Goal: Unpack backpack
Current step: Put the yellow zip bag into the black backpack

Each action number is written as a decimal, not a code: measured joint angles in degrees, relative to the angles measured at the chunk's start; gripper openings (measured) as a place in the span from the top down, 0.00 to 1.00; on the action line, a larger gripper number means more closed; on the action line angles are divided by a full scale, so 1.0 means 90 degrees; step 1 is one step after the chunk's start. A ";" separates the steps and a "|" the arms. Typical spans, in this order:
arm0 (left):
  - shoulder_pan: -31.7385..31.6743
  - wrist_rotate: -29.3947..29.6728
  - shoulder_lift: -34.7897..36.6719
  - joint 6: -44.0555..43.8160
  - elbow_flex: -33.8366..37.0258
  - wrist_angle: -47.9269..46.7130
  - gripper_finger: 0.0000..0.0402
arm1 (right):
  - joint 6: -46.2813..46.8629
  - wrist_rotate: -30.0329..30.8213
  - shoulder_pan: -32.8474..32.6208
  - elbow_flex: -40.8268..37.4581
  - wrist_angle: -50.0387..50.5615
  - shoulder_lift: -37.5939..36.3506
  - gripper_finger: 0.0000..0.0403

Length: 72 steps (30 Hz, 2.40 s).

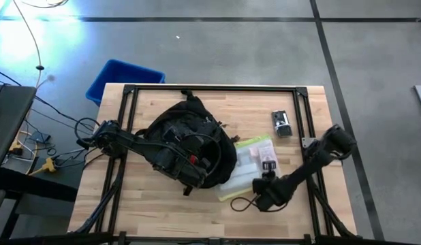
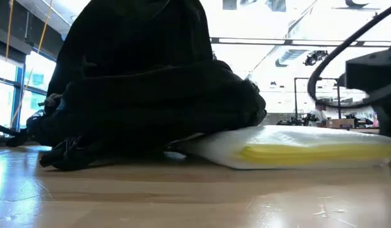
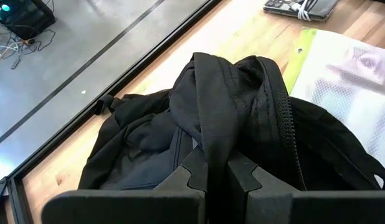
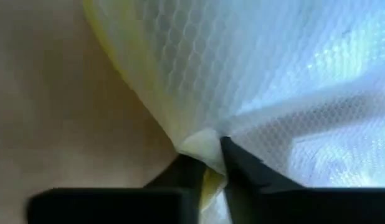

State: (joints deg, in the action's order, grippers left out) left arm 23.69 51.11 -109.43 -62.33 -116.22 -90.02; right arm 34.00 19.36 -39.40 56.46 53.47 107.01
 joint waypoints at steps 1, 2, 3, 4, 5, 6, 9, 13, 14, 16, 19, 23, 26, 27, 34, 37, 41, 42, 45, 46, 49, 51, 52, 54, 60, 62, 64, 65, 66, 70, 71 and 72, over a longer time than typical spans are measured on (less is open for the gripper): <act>-0.0001 0.0000 0.0000 0.0000 0.0000 0.0000 1.00 | -0.0063 0.0058 0.0003 0.0064 0.0104 -0.0022 0.97; -0.0001 0.0000 0.0000 -0.0001 0.0000 0.0001 1.00 | -0.0070 0.0118 -0.0005 0.0131 0.0180 -0.0080 0.98; -0.0001 0.0000 0.0000 -0.0002 0.0000 0.0006 1.00 | -0.0074 0.0106 -0.0036 0.0187 0.0272 -0.0170 0.99; -0.0007 0.0000 0.0000 -0.0004 0.0000 0.0011 1.00 | -0.0081 0.0081 -0.0077 0.0260 0.0353 -0.0318 0.99; -0.0011 0.0000 0.0000 -0.0014 0.0000 0.0016 1.00 | -0.0053 0.0114 -0.0141 0.0355 0.0415 -0.0533 0.99; -0.0009 0.0000 -0.0006 -0.0040 0.0000 0.0026 1.00 | 0.0034 0.0233 -0.0229 0.0455 0.0464 -0.0783 0.99; -0.0019 0.0046 -0.0065 -0.0020 0.0000 0.0137 1.00 | 0.0407 0.0645 -0.0515 0.0670 0.0791 -0.1583 1.00; -0.0054 0.0031 -0.0262 -0.0007 0.0005 0.0203 1.00 | 0.0827 0.1520 -0.1029 0.1032 0.0879 -0.2790 1.00; -0.0084 0.0032 -0.0300 -0.0005 0.0005 0.0213 1.00 | 0.0847 0.1703 -0.1146 0.1119 0.0889 -0.3050 1.00; -0.0127 -0.0013 -0.0403 0.0006 0.0005 0.0223 1.00 | 0.0757 0.2040 -0.1393 0.1286 0.0866 -0.3475 1.00; -0.0195 -0.0052 -0.0575 0.0008 0.0005 0.0249 1.00 | 0.0420 0.2733 -0.1654 0.1550 0.0664 -0.3852 1.00; -0.0295 -0.0124 -0.0757 0.0168 0.0005 0.0449 1.00 | -0.0229 0.3816 -0.1658 0.1896 0.0538 -0.3936 1.00; -0.0322 -0.0297 -0.0817 0.0447 0.0005 0.0874 1.00 | -0.0591 0.4797 -0.1476 0.2069 0.0498 -0.3906 1.00; -0.0331 -0.0337 -0.0840 0.0558 0.0005 0.1070 1.00 | -0.0732 0.5091 -0.1392 0.2103 0.0435 -0.3904 1.00; -0.0320 -0.0118 -0.0862 0.1156 0.0005 0.2022 1.00 | -0.2332 0.6288 -0.0867 0.2303 -0.0857 -0.3906 1.00; -0.0325 0.0089 -0.0862 0.1099 0.0005 0.2023 1.00 | -0.2903 0.6349 -0.0658 0.2287 -0.1306 -0.3914 1.00; -0.0334 0.0310 -0.0862 0.0979 0.0005 0.2044 1.00 | -0.2425 0.5799 -0.0442 0.1864 -0.1172 -0.3829 1.00; -0.0334 0.0385 -0.0862 0.0959 0.0005 0.2091 1.00 | -0.2194 0.5557 -0.0419 0.1612 -0.1185 -0.3794 1.00; -0.0326 0.0472 -0.0862 0.1038 0.0005 0.2380 1.00 | -0.1472 0.4894 -0.0334 0.0705 -0.1576 -0.3580 1.00; -0.0326 0.0414 -0.0862 0.1116 0.0005 0.2471 1.00 | -0.1297 0.4758 -0.0320 0.0403 -0.1781 -0.3489 1.00; -0.0315 0.0141 -0.0862 0.1332 0.0005 0.2736 1.00 | -0.1054 0.4370 -0.0285 -0.0338 -0.2667 -0.3134 1.00; -0.0290 0.0130 -0.0876 0.1392 0.0005 0.2776 1.00 | -0.1198 0.3954 -0.0289 -0.0658 -0.3413 -0.2857 1.00; -0.0272 0.0163 -0.0880 0.1390 0.0005 0.2790 1.00 | -0.1329 0.3675 -0.0289 -0.0765 -0.3811 -0.2694 1.00; -0.0255 0.0197 -0.0884 0.1388 0.0007 0.2803 1.00 | -0.1610 0.3154 -0.0265 -0.0893 -0.4548 -0.2316 1.00; -0.0262 0.0218 -0.0884 0.1326 0.0007 0.2966 1.00 | -0.2105 0.3181 -0.0001 -0.0571 -0.5344 -0.1091 1.00; -0.0262 0.0185 -0.0884 0.1326 0.0007 0.2970 1.00 | -0.2245 0.3755 0.0165 -0.0311 -0.5050 -0.0889 1.00; -0.0223 0.0106 -0.0884 0.1324 0.0007 0.2960 1.00 | -0.2427 0.4231 0.0344 -0.0083 -0.4542 -0.0832 1.00; -0.0194 0.0052 -0.0884 0.1319 0.0007 0.2960 1.00 | -0.2465 0.4404 0.0435 0.0004 -0.4275 -0.0845 1.00; -0.0161 -0.0006 -0.0884 0.1298 0.0007 0.2958 1.00 | -0.2478 0.4525 0.0535 0.0067 -0.3997 -0.0886 1.00; -0.0020 -0.0072 -0.0884 0.1202 0.0007 0.2961 1.00 | -0.2231 0.4831 0.0908 0.0153 -0.2912 -0.1200 1.00; 0.0015 -0.0058 -0.0892 0.1157 0.0007 0.2963 1.00 | -0.2055 0.4895 0.0985 0.0111 -0.2659 -0.1306 1.00; 0.0049 -0.0043 -0.0908 0.1135 0.0007 0.2963 1.00 | -0.1823 0.4961 0.1055 0.0054 -0.2336 -0.1428 1.00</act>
State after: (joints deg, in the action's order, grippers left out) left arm 24.13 50.72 -117.60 -52.11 -116.16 -63.35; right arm 17.60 64.01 -29.91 56.94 32.44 94.17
